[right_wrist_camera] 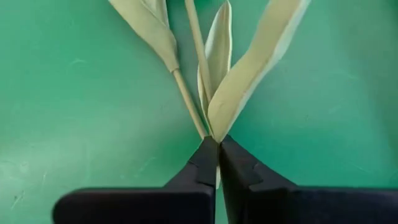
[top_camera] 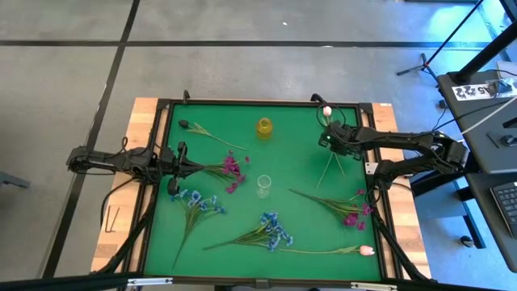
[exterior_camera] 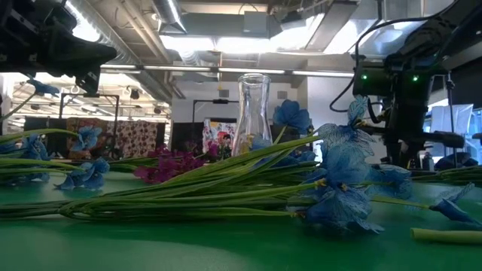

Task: Sort flowers into vase by color
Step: Put the right black flower into the yellow vase

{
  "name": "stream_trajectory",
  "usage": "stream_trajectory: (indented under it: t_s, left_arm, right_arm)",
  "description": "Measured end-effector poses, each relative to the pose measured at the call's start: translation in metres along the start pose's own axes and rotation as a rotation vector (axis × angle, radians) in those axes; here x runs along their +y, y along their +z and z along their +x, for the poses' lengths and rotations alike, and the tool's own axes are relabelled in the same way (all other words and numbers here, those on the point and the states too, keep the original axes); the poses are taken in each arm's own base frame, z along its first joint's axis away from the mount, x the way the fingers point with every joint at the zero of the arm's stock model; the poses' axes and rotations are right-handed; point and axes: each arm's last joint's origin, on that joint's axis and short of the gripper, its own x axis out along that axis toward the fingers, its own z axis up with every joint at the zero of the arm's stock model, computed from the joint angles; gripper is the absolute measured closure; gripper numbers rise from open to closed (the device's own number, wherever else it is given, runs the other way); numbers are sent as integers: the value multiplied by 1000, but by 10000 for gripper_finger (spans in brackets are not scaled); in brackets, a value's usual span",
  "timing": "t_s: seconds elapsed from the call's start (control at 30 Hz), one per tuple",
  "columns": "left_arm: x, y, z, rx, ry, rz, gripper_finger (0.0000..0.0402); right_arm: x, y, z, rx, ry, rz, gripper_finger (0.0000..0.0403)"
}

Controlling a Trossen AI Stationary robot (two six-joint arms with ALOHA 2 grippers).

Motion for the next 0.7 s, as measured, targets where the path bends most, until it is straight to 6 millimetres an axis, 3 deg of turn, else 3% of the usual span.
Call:
stream_trajectory:
  t_s: [0.2,0.37,0.53,0.7]
  left_arm:
    - [0,0,0,0,0,0,401]
    - [0,0,0,0,0,0,401]
    - [0,0,0,0,0,0,401]
    - [0,0,0,0,0,0,401]
  right_arm:
    - [-3,2,-8,-22,25,27,400]
    - [-7,7,-27,-87,116,58,401]
    - [-13,15,-55,-178,302,68,401]
    - [-10,23,-93,-371,619,-88,401]
